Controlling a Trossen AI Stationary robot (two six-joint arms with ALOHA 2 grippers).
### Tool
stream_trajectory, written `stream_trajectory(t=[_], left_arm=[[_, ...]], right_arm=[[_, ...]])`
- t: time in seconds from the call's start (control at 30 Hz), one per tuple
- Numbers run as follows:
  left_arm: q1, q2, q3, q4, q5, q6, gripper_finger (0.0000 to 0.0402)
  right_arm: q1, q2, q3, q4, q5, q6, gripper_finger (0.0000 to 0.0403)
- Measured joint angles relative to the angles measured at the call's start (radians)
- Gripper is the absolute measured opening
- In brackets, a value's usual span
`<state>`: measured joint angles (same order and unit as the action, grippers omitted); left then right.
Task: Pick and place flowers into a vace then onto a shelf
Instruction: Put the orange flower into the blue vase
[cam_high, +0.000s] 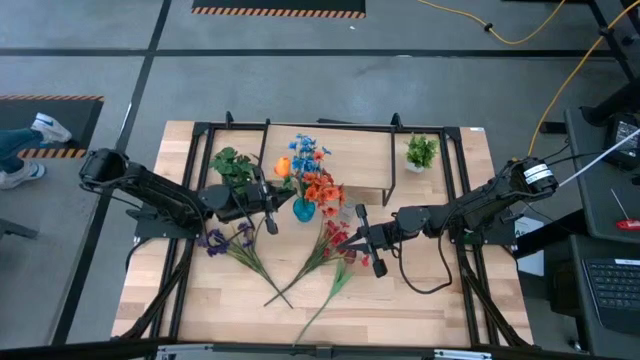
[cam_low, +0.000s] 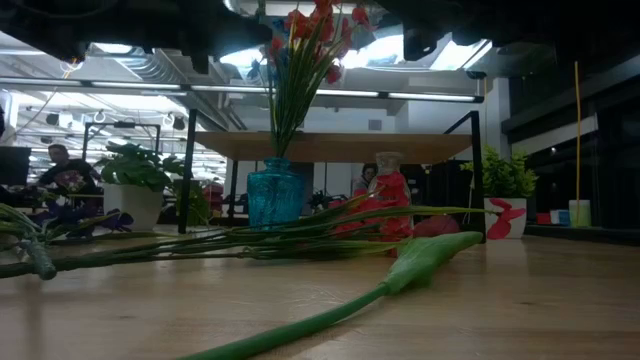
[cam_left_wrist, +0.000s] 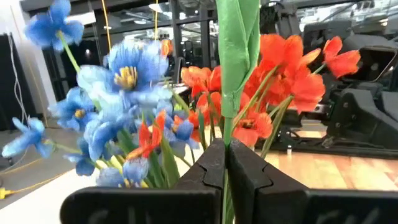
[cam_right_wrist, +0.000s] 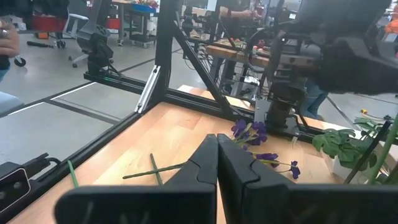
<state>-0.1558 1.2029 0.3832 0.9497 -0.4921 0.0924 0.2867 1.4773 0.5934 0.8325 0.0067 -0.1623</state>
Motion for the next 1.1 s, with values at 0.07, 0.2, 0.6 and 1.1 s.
stream_trajectory(t=[0.07,0.2,0.6,1.1], left_arm=[[0.005,0.014,0.000,0.005,0.001,-0.005,0.0003],[0.017,0.049,0.000,0.005,0.001,-0.034,0.0003],[0.028,0.122,0.000,0.011,0.001,-0.056,0.0017],[-0.002,0.136,0.000,0.010,-0.004,-0.053,0.0116]], right_arm=[[-0.001,0.000,0.000,0.000,0.000,0.000,0.0004],[-0.002,0.000,0.000,-0.001,0.000,0.000,0.0004],[-0.003,0.000,0.000,-0.007,0.000,0.000,0.0005],[-0.003,0.000,0.000,-0.009,0.000,0.000,0.0005]])
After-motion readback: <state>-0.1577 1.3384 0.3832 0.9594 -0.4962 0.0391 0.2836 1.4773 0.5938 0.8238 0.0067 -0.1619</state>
